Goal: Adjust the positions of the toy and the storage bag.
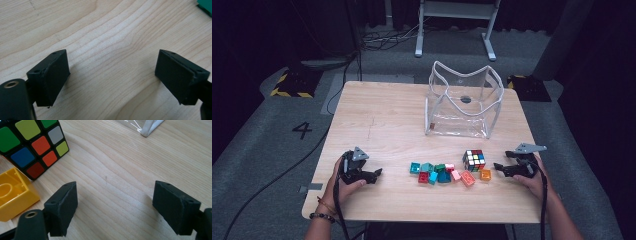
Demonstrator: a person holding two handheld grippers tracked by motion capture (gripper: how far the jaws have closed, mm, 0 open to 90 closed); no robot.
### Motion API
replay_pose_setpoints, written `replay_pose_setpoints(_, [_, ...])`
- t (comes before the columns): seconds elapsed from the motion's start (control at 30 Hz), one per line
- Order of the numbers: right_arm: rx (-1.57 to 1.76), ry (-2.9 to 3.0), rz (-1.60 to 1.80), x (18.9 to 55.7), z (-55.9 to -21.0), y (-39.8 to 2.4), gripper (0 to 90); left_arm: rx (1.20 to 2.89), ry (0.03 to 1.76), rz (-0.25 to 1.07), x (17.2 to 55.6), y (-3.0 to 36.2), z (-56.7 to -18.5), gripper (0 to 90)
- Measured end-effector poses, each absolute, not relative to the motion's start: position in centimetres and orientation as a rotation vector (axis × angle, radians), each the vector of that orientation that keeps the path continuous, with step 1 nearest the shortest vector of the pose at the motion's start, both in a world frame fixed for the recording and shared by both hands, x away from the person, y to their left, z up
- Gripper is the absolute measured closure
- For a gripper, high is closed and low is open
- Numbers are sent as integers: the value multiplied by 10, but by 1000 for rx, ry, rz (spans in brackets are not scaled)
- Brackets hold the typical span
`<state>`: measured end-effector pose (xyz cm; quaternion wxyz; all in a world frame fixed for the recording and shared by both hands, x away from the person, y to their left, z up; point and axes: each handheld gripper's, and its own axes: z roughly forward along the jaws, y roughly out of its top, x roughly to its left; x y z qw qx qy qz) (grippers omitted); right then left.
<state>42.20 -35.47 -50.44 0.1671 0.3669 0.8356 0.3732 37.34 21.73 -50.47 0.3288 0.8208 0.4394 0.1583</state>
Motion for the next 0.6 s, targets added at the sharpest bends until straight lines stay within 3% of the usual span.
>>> replay_pose_setpoints(0.6, [1058, 2369, 1050, 424, -504, -359, 199, 2171, 1131, 408, 378, 217, -504, 81])
